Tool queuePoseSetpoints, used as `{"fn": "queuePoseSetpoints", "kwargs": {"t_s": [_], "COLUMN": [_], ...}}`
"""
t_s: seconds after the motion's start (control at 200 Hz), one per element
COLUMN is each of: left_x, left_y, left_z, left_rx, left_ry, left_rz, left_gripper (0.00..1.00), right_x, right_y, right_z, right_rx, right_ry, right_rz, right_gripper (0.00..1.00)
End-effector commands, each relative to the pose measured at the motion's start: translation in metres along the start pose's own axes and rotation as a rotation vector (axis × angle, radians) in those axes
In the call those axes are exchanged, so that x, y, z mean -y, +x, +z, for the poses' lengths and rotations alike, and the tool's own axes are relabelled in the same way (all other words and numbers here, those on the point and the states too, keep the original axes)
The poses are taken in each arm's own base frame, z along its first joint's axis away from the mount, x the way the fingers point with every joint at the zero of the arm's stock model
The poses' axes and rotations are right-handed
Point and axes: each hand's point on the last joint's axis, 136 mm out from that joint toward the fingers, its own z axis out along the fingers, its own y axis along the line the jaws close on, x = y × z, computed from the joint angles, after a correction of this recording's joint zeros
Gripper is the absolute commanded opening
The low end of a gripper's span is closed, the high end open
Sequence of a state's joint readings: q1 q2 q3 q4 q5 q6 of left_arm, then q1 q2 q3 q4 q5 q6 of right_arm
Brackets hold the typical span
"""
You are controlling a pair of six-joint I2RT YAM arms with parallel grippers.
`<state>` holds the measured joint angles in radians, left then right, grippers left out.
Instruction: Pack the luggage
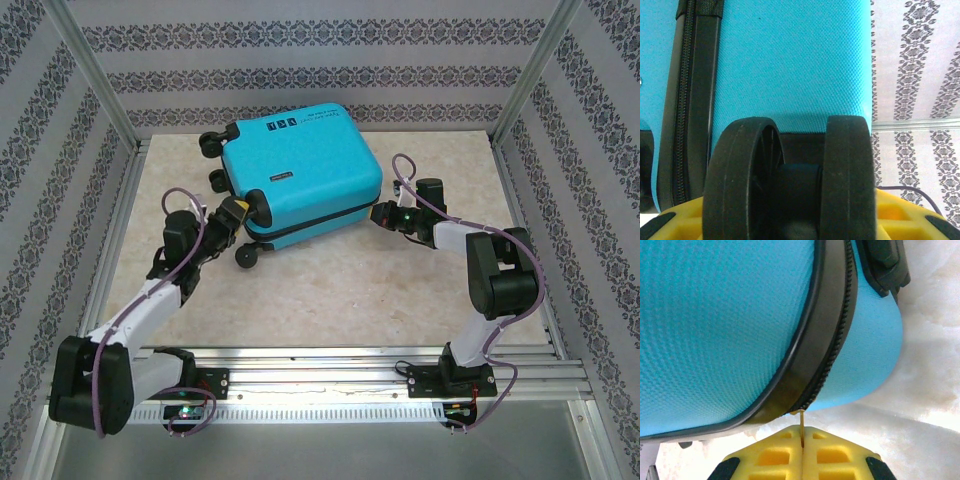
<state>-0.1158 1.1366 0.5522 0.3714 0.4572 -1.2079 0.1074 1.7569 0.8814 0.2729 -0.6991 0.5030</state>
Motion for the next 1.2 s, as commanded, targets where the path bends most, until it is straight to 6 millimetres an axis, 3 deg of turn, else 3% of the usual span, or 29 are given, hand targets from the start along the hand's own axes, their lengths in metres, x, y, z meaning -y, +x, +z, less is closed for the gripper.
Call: {"fn": "queuePoseSetpoints", "kwargs": {"t_s": [0.0, 0.18, 0.415, 0.585, 0.794, 0.999, 1.194], "left_x": [-0.016, -0.033, -0.049, -0.049, -0.057, -0.063, -0.072], "left_y": [0.001, -0.013, -0.042, -0.042, -0.035, -0.048, -0.070], "left_z": [0.005, 0.005, -0.021, -0.032, -0.035, -0.044, -0.051], "left_rx": [-0.095, -0.143, -0.126, -0.136, -0.164, -0.118, -0.037], "left_ry": [-0.098, -0.176, -0.351, -0.342, -0.338, -0.328, -0.392], "left_rz": [0.161, 0.216, 0.342, 0.356, 0.351, 0.309, 0.291], "left_gripper": [0.11, 0.00, 0.00, 0.00, 0.00, 0.00, 0.01], "right_x": [-0.020, -0.009, 0.017, 0.036, 0.043, 0.029, -0.006], "right_y": [-0.009, -0.008, -0.014, -0.029, -0.049, -0.052, -0.020], "right_z": [-0.005, -0.007, -0.007, -0.013, -0.021, -0.025, -0.007], "right_rx": [0.028, 0.029, 0.041, 0.071, 0.116, 0.138, 0.071], "right_ry": [-0.060, -0.003, 0.130, 0.203, 0.212, 0.144, 0.036], "right_rz": [-0.087, -0.093, -0.089, -0.077, -0.067, -0.095, -0.153], "right_gripper": [0.00, 0.00, 0.00, 0.00, 0.00, 0.00, 0.00]}}
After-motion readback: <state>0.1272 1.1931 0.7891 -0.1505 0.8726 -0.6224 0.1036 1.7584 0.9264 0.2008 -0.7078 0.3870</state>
